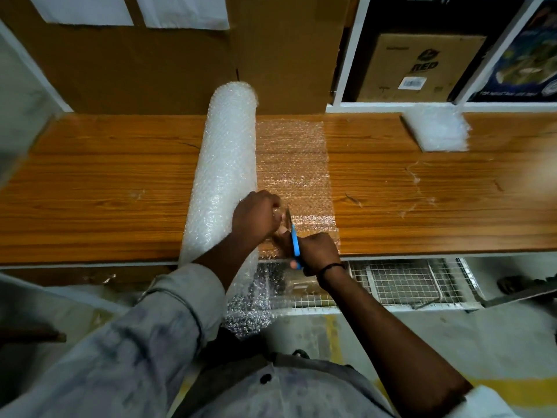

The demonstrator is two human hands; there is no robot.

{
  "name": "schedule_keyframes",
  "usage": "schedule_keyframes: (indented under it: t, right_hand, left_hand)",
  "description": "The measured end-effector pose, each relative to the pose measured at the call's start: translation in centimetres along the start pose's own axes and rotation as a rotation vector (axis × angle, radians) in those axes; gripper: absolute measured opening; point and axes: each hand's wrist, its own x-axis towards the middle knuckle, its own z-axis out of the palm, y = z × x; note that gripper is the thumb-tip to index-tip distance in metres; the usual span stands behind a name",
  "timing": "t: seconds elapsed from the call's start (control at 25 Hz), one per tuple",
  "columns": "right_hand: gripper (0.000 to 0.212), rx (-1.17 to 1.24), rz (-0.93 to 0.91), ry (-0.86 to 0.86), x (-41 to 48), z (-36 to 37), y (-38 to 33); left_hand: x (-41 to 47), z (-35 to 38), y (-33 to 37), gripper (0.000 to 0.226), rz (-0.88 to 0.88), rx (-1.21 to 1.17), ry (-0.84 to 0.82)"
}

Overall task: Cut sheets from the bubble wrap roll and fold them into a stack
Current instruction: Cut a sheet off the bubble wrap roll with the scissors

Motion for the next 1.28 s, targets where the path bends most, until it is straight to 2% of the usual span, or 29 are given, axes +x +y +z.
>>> schedule_keyframes:
  t: [0.2,0.32,0.56,0.76,0.88,1.16,1.28]
  right_hand:
    - [0.067,0.013,-0.001,-0.046,0.1,-0.3,-0.1]
    - [0.058,0.048,0.035,-0.109,-0.1,-0.9,-0.6]
    - [0.043,0.099,0.068,-0.071,0.0,-0.8,-1.9]
    - [0.050,0.133,0.068,-0.059,0.3,-0.1,-3.0]
    - [0.058,0.075,0.058,-0.032,0.7,0.6,-2.8]
    - [0.037,0.155,0.081,-0.015,1.1,0.5,-3.1]
    - [0.039,0.237,0.111,-0.007,1.7,0.7,-3.8]
  left_hand:
    - [-0.1,1.4,-1.0,0.006,0.012,-0.089,0.106]
    - [-0.1,1.8,-1.2,0.006,0.022,-0.087,0.114]
    - [-0.1,1.9,-1.5,0.007,0.006,-0.188,0.130]
    - [-0.1,2.1,-1.8,0.003,-0.011,-0.266,0.145]
    - [-0.1,2.2,-1.8,0.004,-0.009,-0.292,0.147]
    - [-0.2,2.3,-2.2,0.006,0.028,-0.295,0.168]
    - [-0.2,2.2,-2.1,0.014,0.031,-0.267,0.182]
